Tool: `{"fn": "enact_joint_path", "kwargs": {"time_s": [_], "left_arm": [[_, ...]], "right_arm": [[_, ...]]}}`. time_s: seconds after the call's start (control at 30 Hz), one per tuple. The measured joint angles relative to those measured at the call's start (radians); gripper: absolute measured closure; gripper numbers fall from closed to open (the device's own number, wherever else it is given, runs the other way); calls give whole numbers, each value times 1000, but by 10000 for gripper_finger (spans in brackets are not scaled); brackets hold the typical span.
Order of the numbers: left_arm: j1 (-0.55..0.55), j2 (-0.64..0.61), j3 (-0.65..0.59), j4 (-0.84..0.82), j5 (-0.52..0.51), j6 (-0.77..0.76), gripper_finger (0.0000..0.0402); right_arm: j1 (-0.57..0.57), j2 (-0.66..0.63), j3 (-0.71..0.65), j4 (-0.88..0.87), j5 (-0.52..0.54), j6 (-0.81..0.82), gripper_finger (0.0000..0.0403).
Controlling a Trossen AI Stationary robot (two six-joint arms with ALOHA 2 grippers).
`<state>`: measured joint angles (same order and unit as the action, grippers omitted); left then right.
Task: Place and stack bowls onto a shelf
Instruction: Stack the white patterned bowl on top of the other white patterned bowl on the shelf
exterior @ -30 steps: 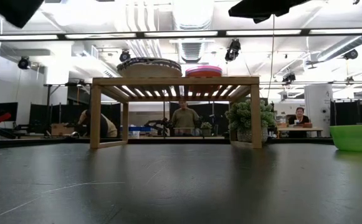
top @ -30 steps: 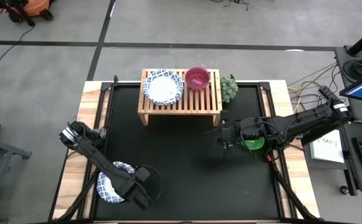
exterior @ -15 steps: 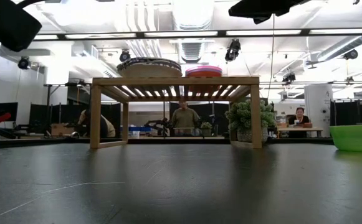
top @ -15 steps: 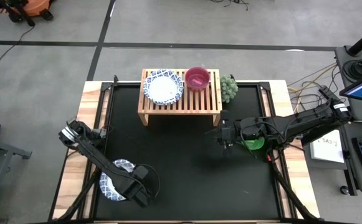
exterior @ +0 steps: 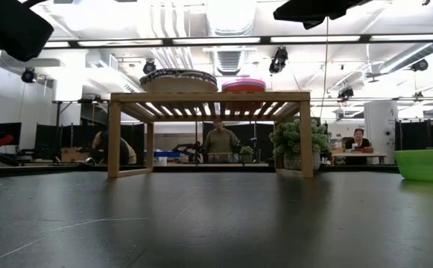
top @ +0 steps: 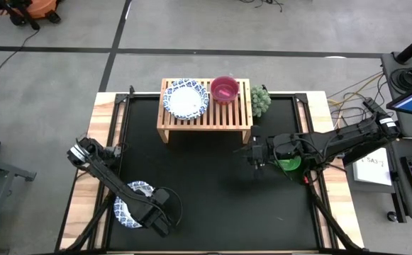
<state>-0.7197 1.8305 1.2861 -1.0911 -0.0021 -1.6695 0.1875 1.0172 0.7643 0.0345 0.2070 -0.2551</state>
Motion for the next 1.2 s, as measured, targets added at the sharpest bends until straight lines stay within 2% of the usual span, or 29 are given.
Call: {"fn": "enact_joint_path", "kwargs": {"time_s": [0.3, 0.5, 0.63, 0.73, 0.87, 0.97, 1.07, 1.2], "left_arm": [[0, 0, -26, 37, 0, -26, 315], [0, 0, -76, 101, 0, -28, 325], [0, 0, -70, 98, 1, 7, 329], [0, 0, -50, 100, 1, 58, 351], [-5, 1, 2, 102, 1, 230, 393], [-8, 1, 58, 104, -4, 390, 393], [-11, 2, 113, 106, -61, 555, 396], [-3, 2, 178, 99, -98, 703, 400]], "right_arm": [[0, 0, 0, -1, 0, 0, 349], [0, 0, 0, -2, 0, 1, 349], [0, 0, 0, -2, 0, 0, 349], [0, 0, 0, -3, 0, 1, 349], [0, 0, 0, -43, 0, 12, 349], [0, 0, 0, -78, 1, 29, 349], [0, 0, 0, -81, 3, 24, 349], [0, 0, 0, -81, 3, 22, 349]]}}
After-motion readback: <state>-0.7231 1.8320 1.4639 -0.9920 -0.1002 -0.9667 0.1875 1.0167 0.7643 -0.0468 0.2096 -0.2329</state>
